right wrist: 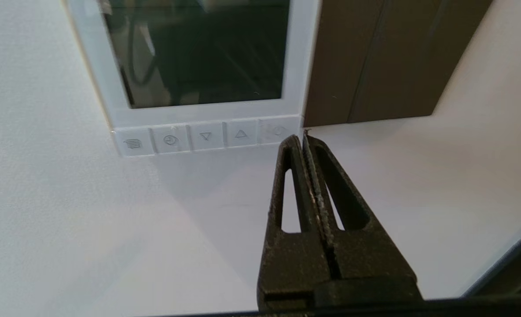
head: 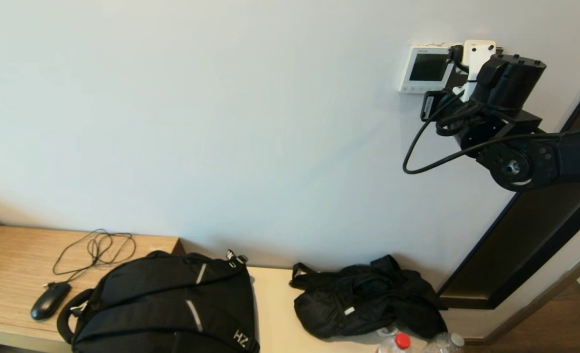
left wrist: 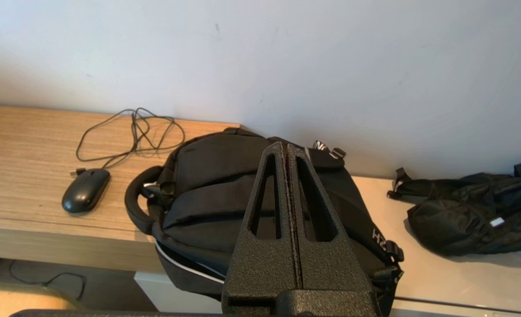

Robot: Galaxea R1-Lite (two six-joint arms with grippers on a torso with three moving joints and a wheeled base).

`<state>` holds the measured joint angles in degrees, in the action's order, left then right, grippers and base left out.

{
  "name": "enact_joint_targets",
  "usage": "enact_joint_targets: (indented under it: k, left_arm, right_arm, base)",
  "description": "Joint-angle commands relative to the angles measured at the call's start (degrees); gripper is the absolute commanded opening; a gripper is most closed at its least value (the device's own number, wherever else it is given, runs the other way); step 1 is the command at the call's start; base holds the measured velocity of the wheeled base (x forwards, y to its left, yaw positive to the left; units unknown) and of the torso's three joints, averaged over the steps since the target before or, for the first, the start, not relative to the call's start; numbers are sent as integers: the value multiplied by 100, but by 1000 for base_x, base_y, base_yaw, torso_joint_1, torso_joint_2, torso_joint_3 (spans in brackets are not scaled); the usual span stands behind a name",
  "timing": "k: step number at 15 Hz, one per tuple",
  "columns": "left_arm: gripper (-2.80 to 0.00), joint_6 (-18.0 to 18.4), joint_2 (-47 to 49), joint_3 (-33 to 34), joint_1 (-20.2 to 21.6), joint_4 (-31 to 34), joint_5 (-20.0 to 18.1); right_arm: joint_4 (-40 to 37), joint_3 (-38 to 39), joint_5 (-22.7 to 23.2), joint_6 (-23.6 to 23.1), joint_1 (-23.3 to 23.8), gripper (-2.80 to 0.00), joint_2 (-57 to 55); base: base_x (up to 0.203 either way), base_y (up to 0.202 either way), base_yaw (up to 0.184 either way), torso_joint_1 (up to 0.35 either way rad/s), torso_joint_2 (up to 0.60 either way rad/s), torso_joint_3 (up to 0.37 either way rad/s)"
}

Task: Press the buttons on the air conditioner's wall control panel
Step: Turn on the central air conditioner

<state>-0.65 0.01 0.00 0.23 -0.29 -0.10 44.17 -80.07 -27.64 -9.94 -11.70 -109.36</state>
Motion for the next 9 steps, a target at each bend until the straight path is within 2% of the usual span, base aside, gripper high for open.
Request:
enact_joint_targets:
  k: [1,9]
  left_arm:
    - [-280,-5,-1,0,4,3,1]
    - [-280,-5,-1,0,4,3,1]
  right_arm:
    - [24,-218,-21,-8,1,-280,-208]
    - [21,-551,-23,-17,10,-280,-516]
  base:
    - [0,0,0,0,0,0]
    - [0,0,0,0,0,0]
